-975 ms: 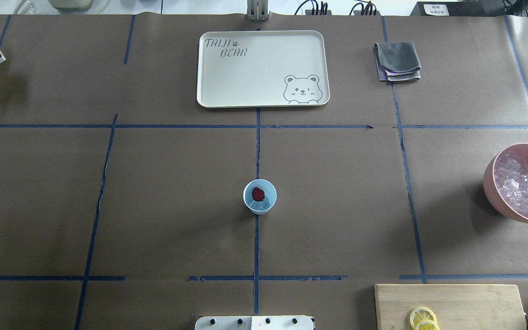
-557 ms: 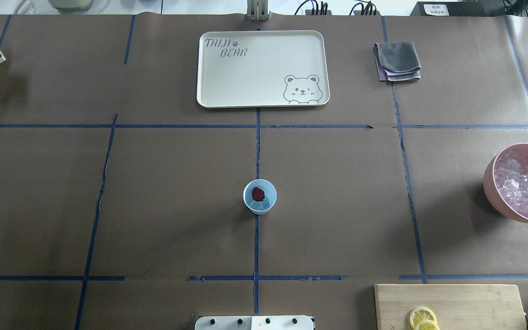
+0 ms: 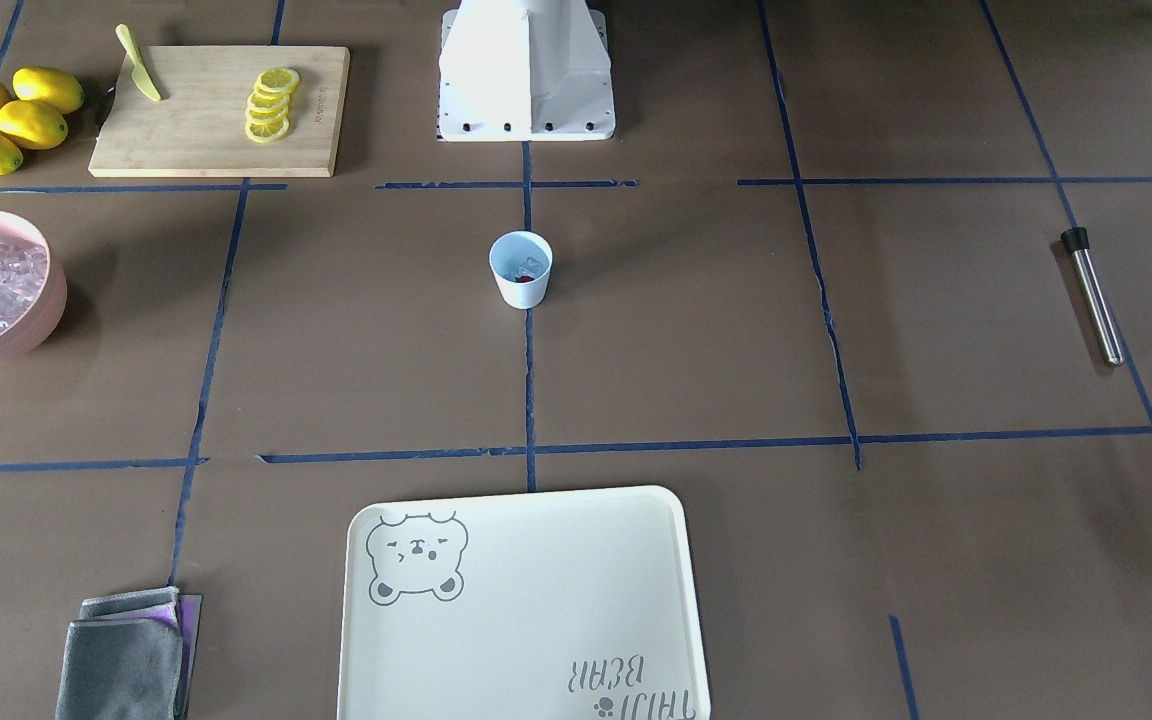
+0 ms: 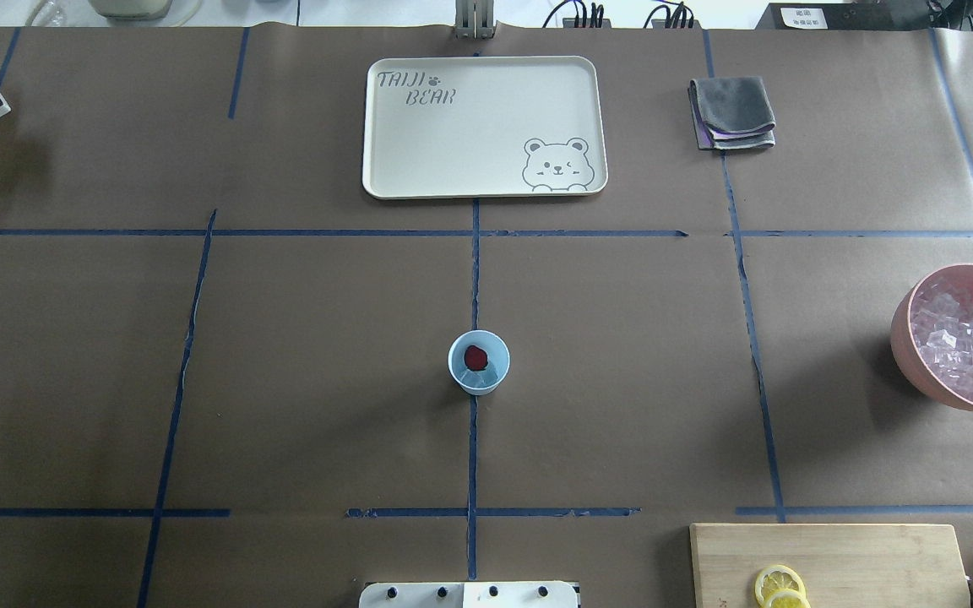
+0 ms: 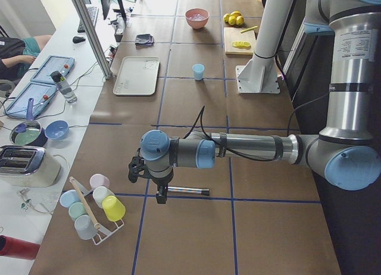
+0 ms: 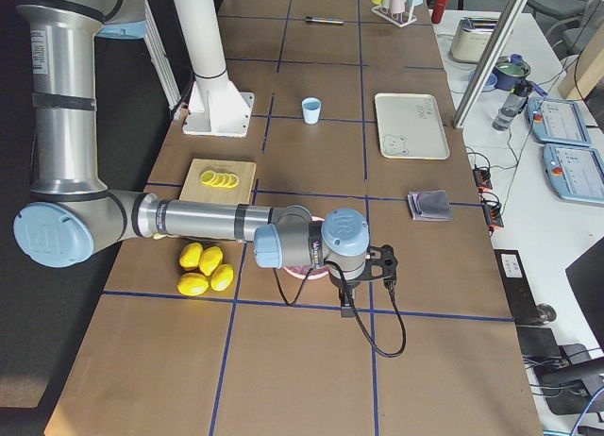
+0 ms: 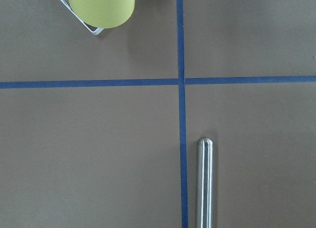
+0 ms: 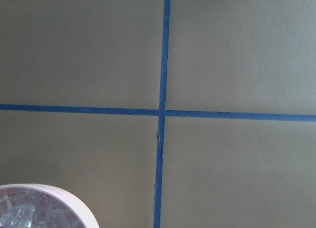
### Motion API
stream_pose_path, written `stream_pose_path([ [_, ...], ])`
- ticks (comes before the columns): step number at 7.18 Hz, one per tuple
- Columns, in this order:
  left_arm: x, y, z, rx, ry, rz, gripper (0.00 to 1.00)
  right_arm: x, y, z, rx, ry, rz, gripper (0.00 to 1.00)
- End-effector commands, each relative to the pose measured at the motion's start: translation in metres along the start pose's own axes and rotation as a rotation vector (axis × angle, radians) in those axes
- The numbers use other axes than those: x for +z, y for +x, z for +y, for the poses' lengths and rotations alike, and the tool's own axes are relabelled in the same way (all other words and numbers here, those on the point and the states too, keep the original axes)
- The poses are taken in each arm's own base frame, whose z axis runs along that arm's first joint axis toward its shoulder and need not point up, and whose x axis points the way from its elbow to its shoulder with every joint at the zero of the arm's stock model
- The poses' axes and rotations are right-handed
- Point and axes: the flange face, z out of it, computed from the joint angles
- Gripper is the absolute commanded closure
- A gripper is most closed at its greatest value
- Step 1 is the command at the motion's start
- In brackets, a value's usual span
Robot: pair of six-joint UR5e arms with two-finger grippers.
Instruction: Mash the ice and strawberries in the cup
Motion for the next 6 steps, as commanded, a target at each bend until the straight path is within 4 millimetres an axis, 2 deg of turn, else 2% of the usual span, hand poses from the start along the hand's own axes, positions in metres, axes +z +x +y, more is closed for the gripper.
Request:
stream_pose_path([
  [1,-0.001,-0.002,0.0,-0.003,0.002,-0.01,0.0,0.002,0.003,0.003,0.005,-0.005,0.001,0.01],
  [4,0.0,-0.002,0.001,-0.007,0.001,-0.008,0.0,0.001,-0.002,0.001,0.014,-0.013,-0.043,0.01],
  [6,0.0,-0.002,0.002,-0.009,0.001,-0.006,0.0,-0.008,0.001,0.004,0.043,-0.015,-0.067,0.01],
])
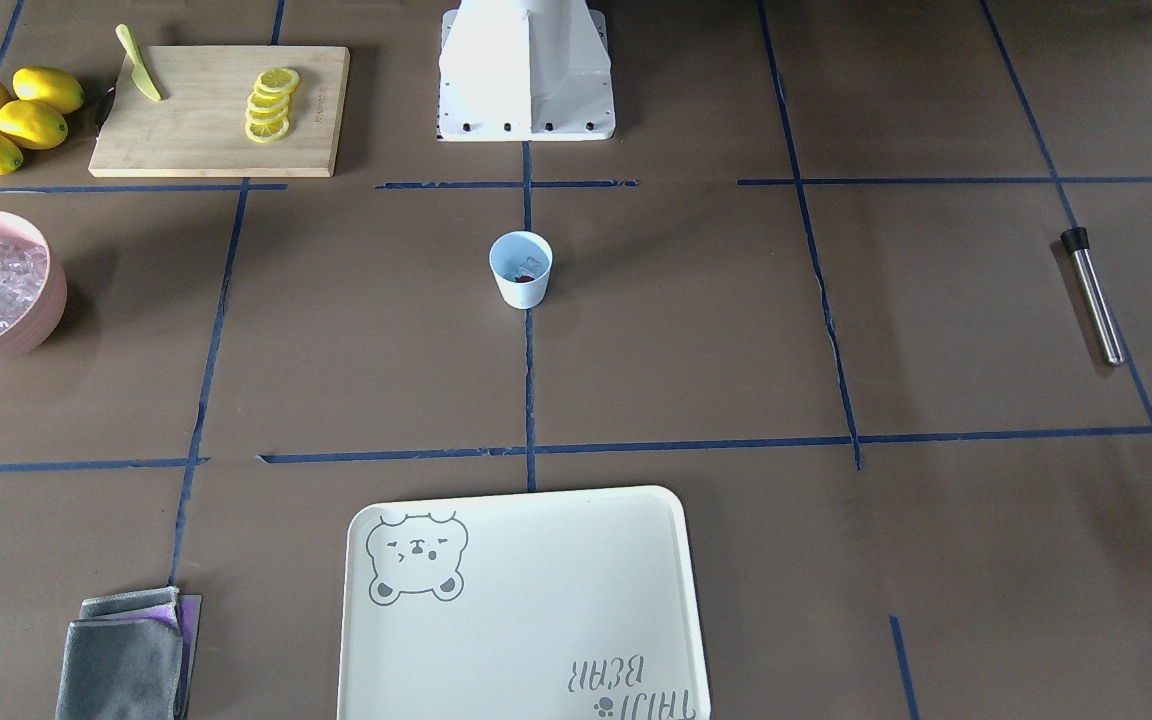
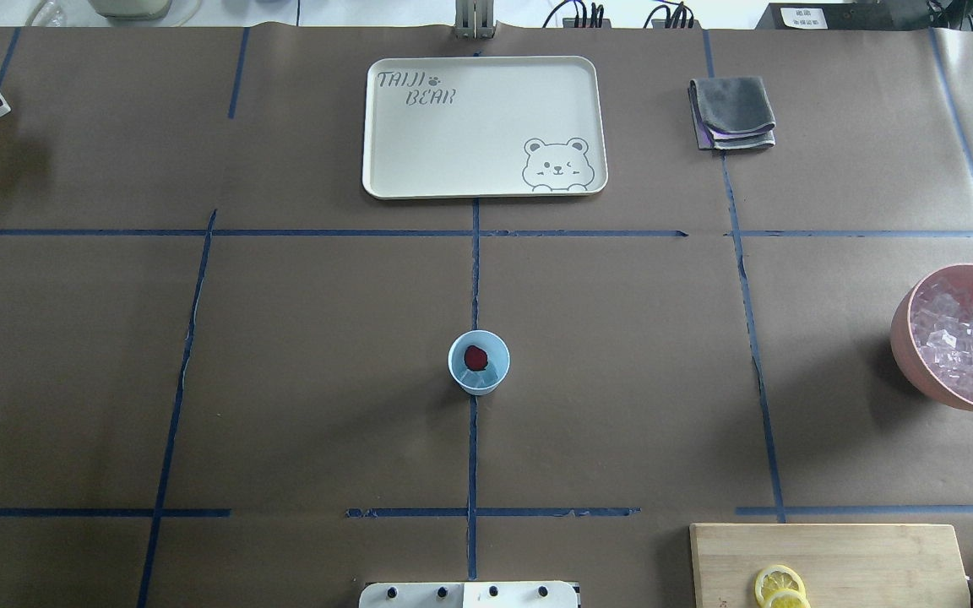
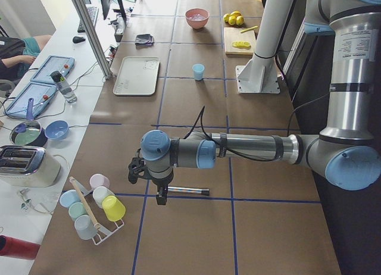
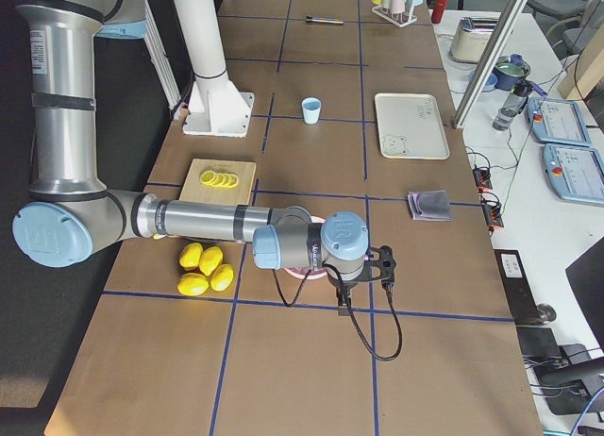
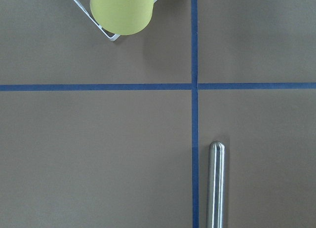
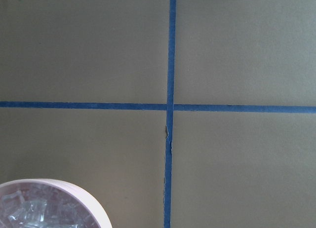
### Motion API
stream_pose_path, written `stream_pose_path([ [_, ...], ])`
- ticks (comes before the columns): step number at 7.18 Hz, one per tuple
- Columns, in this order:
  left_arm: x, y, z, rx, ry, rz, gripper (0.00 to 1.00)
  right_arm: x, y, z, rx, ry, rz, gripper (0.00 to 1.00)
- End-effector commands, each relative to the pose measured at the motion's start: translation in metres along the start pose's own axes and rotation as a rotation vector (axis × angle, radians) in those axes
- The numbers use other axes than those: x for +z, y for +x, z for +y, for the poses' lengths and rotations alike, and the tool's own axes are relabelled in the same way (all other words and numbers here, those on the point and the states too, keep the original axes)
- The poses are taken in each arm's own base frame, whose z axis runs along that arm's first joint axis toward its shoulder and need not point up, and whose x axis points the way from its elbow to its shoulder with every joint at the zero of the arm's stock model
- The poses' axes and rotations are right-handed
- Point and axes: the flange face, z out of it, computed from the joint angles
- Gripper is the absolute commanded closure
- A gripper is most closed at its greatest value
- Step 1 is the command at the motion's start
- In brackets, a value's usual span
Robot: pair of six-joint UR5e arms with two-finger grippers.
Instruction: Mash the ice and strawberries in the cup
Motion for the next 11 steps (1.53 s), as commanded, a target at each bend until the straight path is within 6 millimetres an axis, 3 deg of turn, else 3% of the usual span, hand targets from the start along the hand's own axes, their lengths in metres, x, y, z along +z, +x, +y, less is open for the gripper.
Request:
stream_pose_path([
  [1,0.0008,-0.0006,0.0012,-0.002,-0.001,0.002,0.0,-0.0062,0.0029,0.0014,0.024,-0.007,-0.019,0.01],
  [11,0.0013,-0.0011,0.0013,-0.002,-0.002,0.002,0.0,-0.0072,0.0033,0.0008,0.014,-0.001,-0.003,0.01],
])
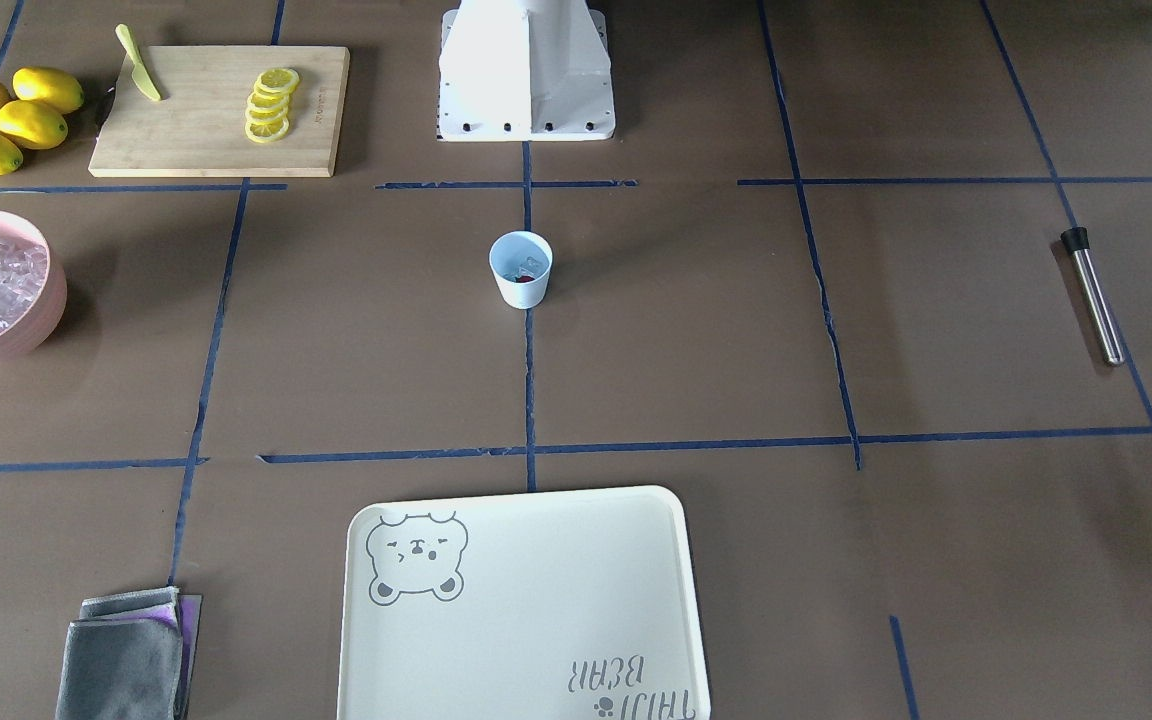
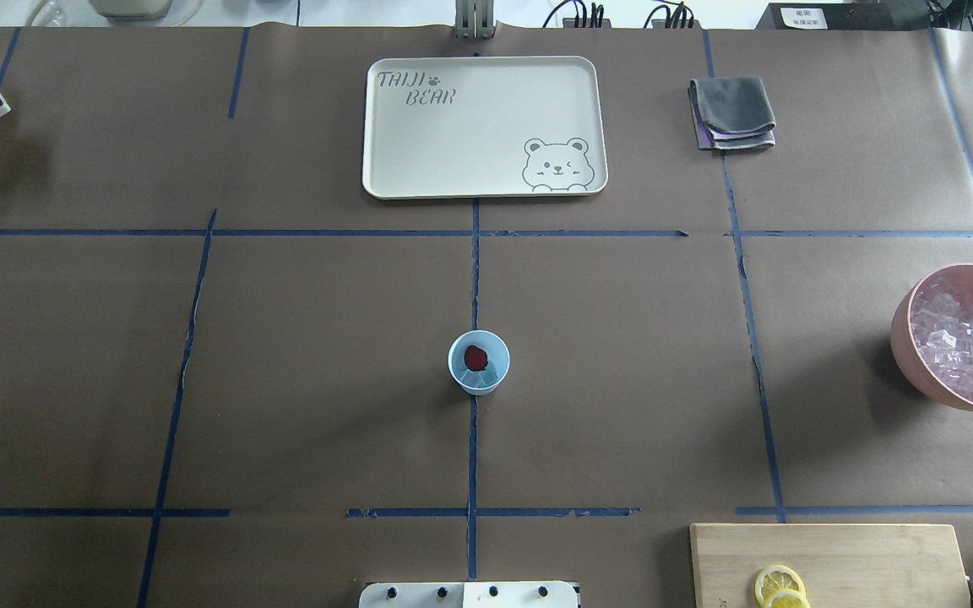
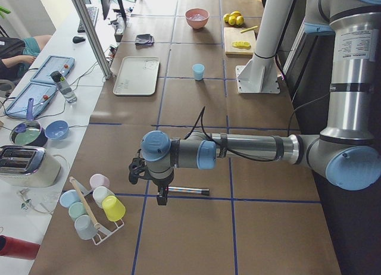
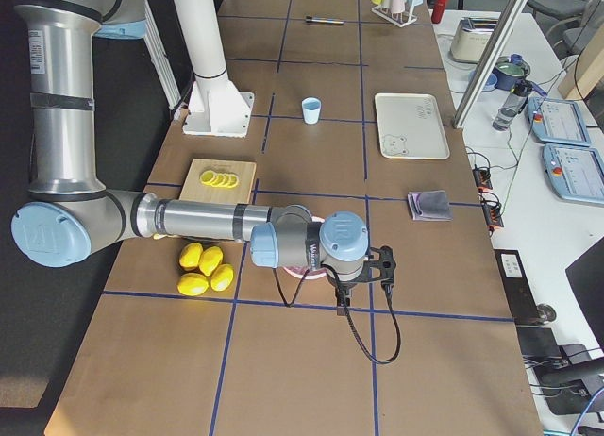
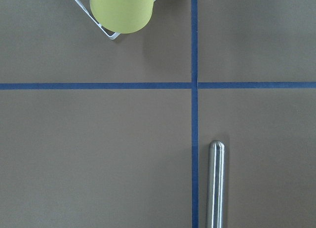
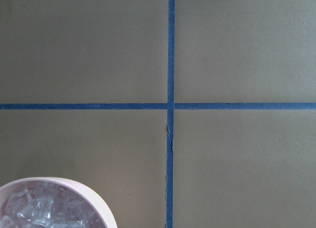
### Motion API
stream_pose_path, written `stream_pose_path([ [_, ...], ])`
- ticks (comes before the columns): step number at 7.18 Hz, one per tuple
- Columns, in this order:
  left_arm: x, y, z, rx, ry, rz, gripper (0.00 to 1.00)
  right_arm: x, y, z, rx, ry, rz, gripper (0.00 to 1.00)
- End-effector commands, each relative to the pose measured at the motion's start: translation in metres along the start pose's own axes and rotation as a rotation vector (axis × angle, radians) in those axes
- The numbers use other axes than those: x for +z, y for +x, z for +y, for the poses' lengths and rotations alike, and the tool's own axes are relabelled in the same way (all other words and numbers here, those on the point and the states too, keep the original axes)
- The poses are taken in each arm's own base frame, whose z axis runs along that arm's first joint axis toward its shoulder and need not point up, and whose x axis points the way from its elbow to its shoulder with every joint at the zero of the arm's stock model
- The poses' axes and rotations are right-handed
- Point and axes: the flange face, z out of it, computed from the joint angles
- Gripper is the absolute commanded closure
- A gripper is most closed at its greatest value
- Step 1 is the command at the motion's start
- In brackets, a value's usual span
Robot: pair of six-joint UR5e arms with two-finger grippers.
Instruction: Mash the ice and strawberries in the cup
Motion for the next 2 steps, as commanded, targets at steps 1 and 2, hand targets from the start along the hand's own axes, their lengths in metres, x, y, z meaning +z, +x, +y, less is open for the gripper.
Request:
stream_pose_path([
  [1,0.0002,-0.0002,0.0,0.0,0.0,0.0,0.0,0.0001,0.0,0.0001,0.001,-0.001,-0.001,0.01],
  [2,0.0001,-0.0001,-0.0001,0.001,0.001,0.0,0.0,0.0001,0.0,0.0001,0.001,-0.001,-0.001,0.01],
])
